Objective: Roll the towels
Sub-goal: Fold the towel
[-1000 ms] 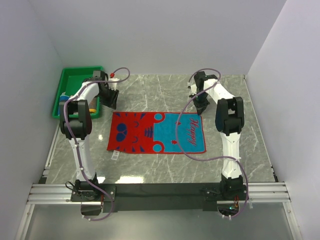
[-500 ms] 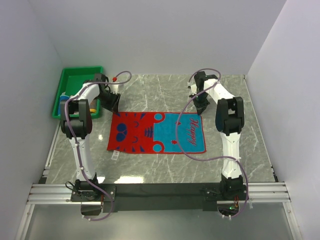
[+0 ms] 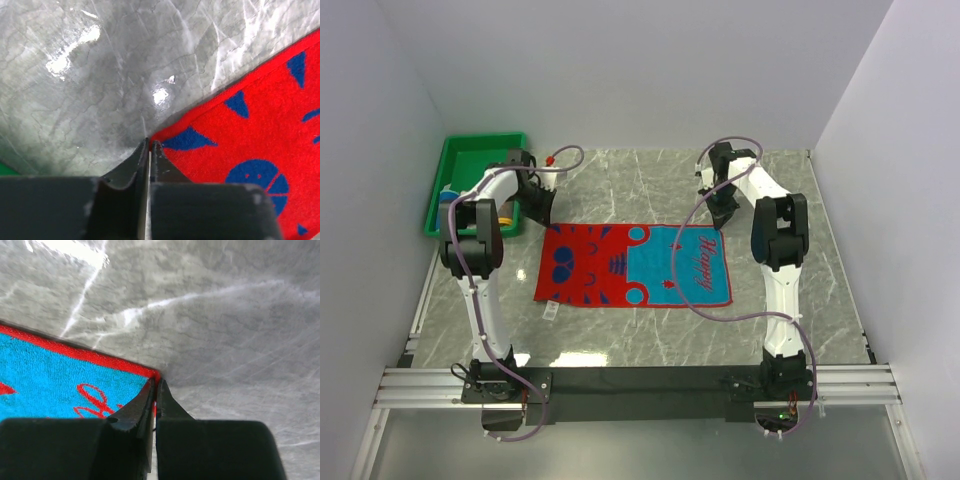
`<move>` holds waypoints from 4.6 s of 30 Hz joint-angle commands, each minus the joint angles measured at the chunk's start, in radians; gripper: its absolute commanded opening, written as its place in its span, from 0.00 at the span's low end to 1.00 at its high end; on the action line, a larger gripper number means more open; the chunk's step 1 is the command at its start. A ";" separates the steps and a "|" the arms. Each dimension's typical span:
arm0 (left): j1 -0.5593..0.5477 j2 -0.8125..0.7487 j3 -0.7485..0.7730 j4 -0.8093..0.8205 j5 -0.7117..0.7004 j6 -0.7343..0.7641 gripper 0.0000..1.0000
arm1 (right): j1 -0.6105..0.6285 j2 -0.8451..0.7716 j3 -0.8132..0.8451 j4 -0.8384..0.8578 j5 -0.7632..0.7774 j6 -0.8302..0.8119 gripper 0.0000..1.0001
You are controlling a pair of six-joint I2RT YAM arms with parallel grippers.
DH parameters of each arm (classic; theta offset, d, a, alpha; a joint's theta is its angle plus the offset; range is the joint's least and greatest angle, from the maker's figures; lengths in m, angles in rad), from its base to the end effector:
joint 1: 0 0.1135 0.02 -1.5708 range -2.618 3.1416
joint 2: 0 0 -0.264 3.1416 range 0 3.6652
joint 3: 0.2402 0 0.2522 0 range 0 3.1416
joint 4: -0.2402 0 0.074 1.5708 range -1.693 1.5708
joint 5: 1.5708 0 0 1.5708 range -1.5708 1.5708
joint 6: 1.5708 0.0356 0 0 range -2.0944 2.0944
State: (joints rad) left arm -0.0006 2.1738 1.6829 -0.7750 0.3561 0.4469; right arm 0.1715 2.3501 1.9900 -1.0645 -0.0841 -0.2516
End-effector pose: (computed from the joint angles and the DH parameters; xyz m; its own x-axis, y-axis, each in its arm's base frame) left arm 0.4463 -0.0127 0.1660 -0.8147 0.4056 -0.4144 0.5071 0.8449 -0.1702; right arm 0.4644 0.0835 0.1628 -0.8988 -0.4074 -0.1618 -0.4191 0.9069 0.0442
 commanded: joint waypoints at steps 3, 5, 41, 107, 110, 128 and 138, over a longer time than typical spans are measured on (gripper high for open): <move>0.027 0.008 0.061 -0.017 0.046 -0.036 0.00 | -0.026 0.002 0.075 0.038 -0.049 -0.006 0.00; 0.037 -0.008 0.070 -0.004 0.064 -0.057 0.00 | -0.049 -0.003 0.124 0.038 -0.066 -0.006 0.00; 0.079 -0.341 -0.434 -0.148 0.110 0.256 0.01 | -0.086 -0.414 -0.543 0.066 -0.213 -0.235 0.00; 0.083 -0.426 -0.459 -0.331 0.098 0.381 0.33 | -0.001 -0.500 -0.677 0.014 -0.166 -0.196 0.54; 0.093 -0.462 -0.408 -0.385 0.133 0.406 0.40 | -0.013 -0.537 -0.601 -0.043 -0.200 -0.201 0.56; -0.027 -0.436 -0.604 -0.006 0.044 0.041 0.14 | 0.091 -0.391 -0.695 0.116 -0.130 -0.103 0.37; -0.004 -0.434 -0.513 -0.044 0.053 0.041 0.10 | 0.043 -0.478 -0.574 0.069 -0.248 -0.061 0.29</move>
State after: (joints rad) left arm -0.0166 1.7573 1.0798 -0.8249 0.3935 0.4770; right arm 0.2359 1.9598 1.3342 -1.0164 -0.2806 -0.3290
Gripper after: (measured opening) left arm 0.101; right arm 0.310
